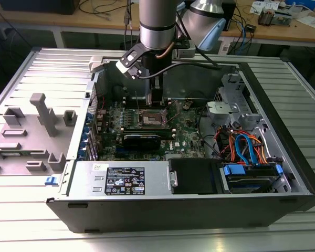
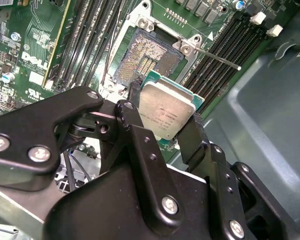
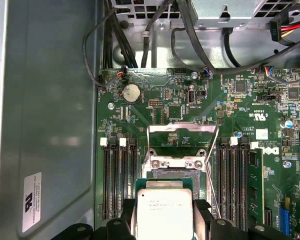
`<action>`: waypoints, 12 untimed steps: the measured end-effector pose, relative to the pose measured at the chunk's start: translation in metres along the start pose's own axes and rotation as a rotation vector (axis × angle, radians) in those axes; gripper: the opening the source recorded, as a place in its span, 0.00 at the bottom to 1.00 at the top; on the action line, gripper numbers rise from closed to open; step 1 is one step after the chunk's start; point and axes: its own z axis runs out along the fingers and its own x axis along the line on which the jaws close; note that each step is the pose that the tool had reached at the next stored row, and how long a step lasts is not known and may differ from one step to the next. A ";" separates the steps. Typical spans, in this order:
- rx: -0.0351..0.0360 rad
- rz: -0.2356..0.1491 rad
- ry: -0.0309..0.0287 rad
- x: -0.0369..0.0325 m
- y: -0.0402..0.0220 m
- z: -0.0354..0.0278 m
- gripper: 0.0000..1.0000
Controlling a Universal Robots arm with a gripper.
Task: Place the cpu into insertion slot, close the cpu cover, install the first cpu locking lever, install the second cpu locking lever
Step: 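Place the cpu into insertion slot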
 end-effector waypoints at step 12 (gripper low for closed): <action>-0.0001 0.000 0.0001 0.0000 0.0000 0.0023 0.54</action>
